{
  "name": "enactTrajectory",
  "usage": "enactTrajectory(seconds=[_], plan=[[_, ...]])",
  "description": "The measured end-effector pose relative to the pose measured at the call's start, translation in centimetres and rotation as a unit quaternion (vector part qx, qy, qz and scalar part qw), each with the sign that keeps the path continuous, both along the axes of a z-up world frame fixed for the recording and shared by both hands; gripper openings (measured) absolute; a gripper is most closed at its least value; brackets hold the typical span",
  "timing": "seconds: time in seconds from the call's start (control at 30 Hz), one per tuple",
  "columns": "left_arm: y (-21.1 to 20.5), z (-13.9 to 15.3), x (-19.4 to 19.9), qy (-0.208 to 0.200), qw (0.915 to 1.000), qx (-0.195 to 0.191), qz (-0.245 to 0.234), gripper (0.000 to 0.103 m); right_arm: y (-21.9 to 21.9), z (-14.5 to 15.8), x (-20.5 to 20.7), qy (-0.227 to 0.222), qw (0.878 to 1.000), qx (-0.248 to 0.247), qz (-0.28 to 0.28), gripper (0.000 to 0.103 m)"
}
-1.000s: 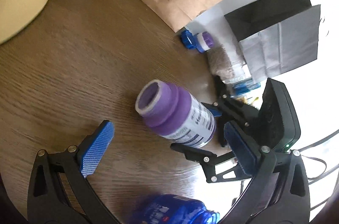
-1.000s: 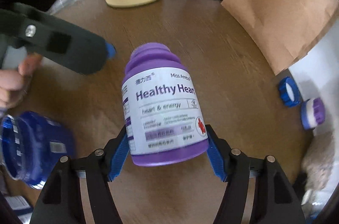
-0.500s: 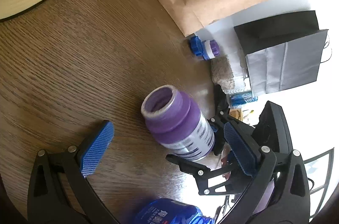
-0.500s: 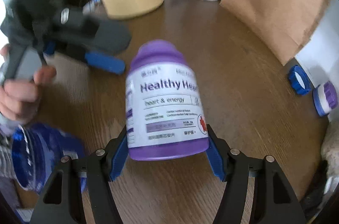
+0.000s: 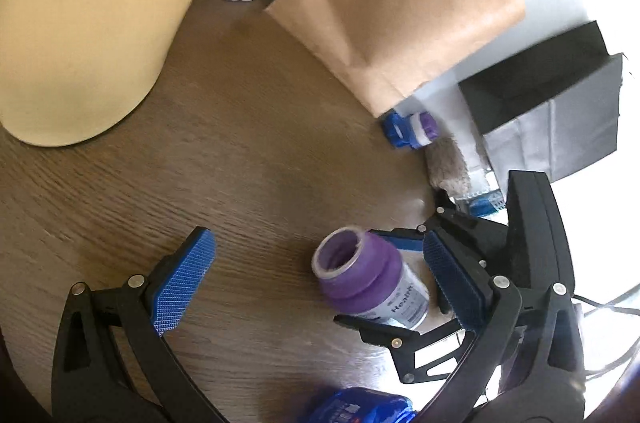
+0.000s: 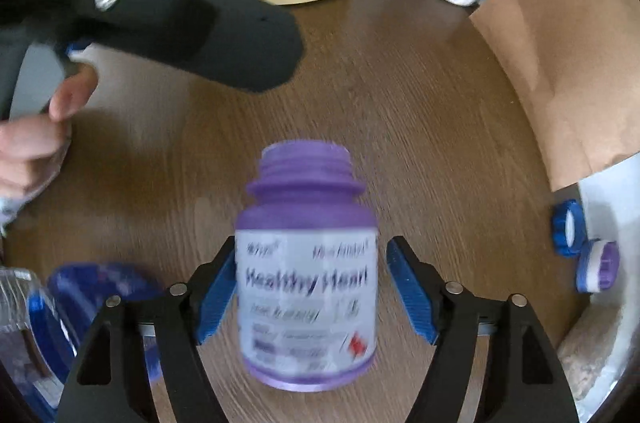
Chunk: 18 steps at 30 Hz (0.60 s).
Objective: Flip cup upright
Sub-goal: 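Lift the purple bottle with the right gripper and rotate it upright, then grasp the upright purple bottle with the left gripper while the right gripper holds it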
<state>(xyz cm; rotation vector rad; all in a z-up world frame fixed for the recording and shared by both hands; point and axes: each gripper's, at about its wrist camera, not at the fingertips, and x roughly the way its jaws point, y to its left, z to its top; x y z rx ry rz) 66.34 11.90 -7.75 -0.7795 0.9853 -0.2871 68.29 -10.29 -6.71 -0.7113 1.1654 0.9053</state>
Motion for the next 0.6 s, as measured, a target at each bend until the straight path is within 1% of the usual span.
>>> enactTrajectory(seconds=[0.07, 0.13, 0.2, 0.23, 0.27, 0.3, 0.43, 0.47, 0.57, 0.6], plan=[[-0.1, -0.5, 0.2, 0.006, 0.9999, -0.007, -0.006, 0.103, 0.2, -0.4, 0.1, -0.015, 1.000, -0.003, -0.002, 0.069], [-0.6, -0.7, 0.2, 0.007, 0.9996, -0.021, -0.016, 0.103, 0.2, -0.6, -0.1, -0.031, 0.999, -0.009, 0.006, 0.068], [-1.1, -1.1, 0.1, 0.006, 0.9984, -0.050, -0.028, 0.103, -0.1, -0.4, -0.4, -0.036, 0.999, -0.006, 0.005, 0.068], [-1.5, -1.2, -0.1, 0.003, 0.9968, -0.072, -0.034, 0.103, -0.5, -0.2, -0.7, -0.045, 0.999, 0.001, 0.001, 0.068], [-1.9, -1.1, -0.3, -0.003, 0.9953, -0.087, -0.041, 0.103, -1.0, 0.3, -1.0, -0.052, 0.999, 0.011, -0.006, 0.068], [-2.3, -1.0, -0.5, -0.009, 0.9945, -0.093, -0.047, 0.103, -1.7, 0.9, -1.6, -0.059, 0.998, 0.027, -0.013, 0.068], [-3.4, -0.1, -1.3, -0.041, 0.9924, -0.102, -0.057, 0.103, -2.9, 2.4, -2.2, -0.076, 0.991, 0.105, -0.045, 0.068], [-3.5, 0.1, -1.5, -0.047, 0.9915, -0.105, -0.060, 0.103, -3.0, 2.8, -2.3, -0.077, 0.988, 0.127, -0.051, 0.068], [-3.7, 0.2, -1.6, -0.060, 0.9884, -0.122, -0.069, 0.101, -2.8, 3.3, -3.1, -0.070, 0.983, 0.165, -0.047, 0.068], [-3.7, 0.3, -1.7, -0.062, 0.9883, -0.121, -0.068, 0.092, -2.6, 3.3, -3.4, -0.068, 0.981, 0.175, -0.043, 0.068]])
